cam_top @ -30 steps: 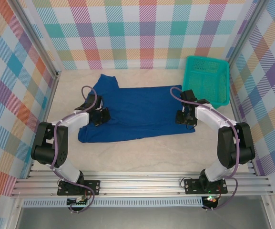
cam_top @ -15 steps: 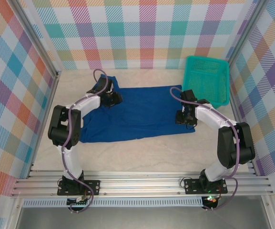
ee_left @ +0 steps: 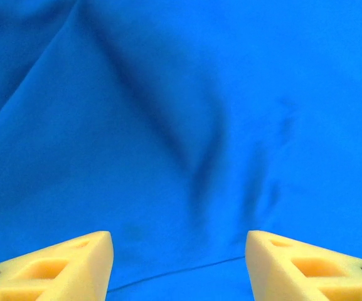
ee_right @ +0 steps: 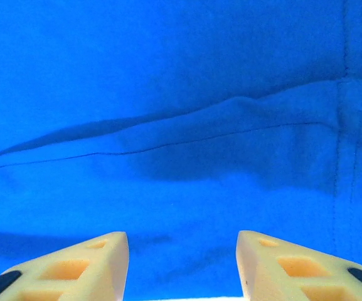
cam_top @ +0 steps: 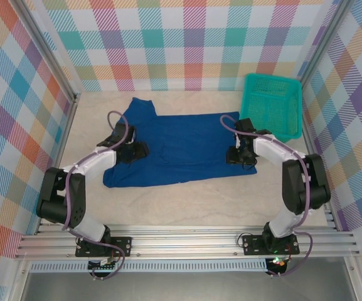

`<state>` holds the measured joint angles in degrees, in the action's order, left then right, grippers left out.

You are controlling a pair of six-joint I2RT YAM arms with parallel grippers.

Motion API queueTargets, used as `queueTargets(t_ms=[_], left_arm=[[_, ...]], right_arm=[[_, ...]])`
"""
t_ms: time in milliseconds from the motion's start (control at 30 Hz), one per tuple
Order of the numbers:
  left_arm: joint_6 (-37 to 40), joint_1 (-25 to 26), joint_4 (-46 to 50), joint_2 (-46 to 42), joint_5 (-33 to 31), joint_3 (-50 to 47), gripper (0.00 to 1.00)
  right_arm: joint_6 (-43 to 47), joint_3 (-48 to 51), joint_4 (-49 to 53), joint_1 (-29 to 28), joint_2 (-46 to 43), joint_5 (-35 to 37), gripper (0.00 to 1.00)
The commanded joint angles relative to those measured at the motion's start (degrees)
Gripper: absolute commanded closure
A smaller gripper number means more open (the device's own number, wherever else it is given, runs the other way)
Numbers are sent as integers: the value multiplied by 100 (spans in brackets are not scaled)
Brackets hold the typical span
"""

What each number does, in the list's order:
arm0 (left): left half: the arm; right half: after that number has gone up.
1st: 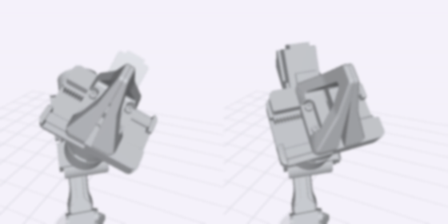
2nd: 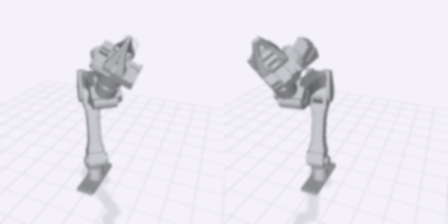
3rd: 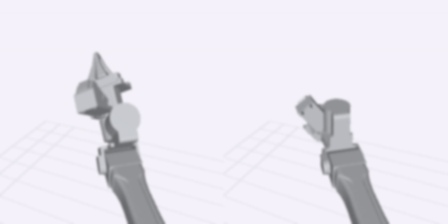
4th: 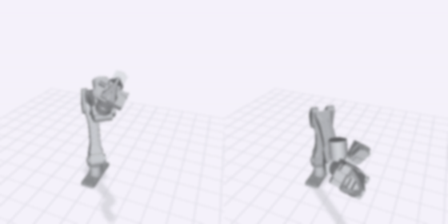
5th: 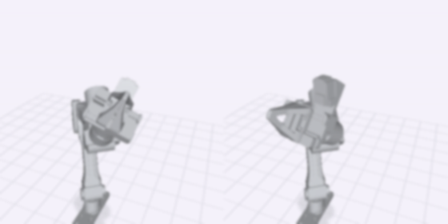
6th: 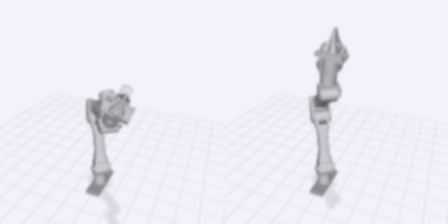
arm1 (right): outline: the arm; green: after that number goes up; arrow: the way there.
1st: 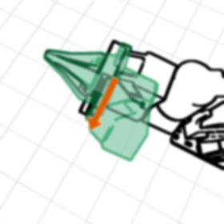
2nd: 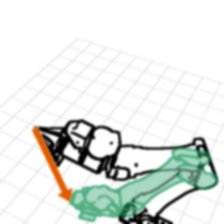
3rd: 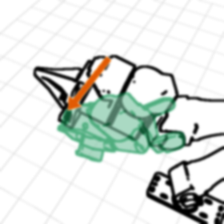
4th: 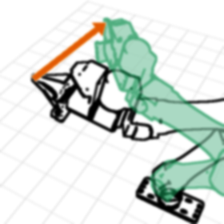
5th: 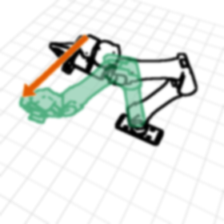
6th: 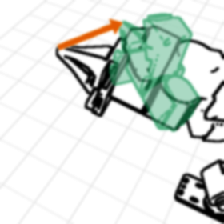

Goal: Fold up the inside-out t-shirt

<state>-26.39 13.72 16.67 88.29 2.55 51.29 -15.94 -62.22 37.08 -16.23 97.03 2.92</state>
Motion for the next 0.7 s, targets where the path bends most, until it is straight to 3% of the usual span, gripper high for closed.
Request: queueTargets(t_ms=[0, 100, 267, 667], left_arm=[[-280, -350, -23, -269, 110, -591, 42], [-254, -522, 106, -405, 120, -847, 42], [-316, -543, 399, -902, 34, -1417, 42], [-886, -425, 1342, -2862, -163, -2384, 40]], right_arm=[[127, -277, 626, -25, 411, 535, 52], [95, -310, 937, -21, 573, 706, 52], [-128, -5, 1149, -47, 516, 387, 55], [-1181, 1342, 1403, -725, -547, 360, 57]])
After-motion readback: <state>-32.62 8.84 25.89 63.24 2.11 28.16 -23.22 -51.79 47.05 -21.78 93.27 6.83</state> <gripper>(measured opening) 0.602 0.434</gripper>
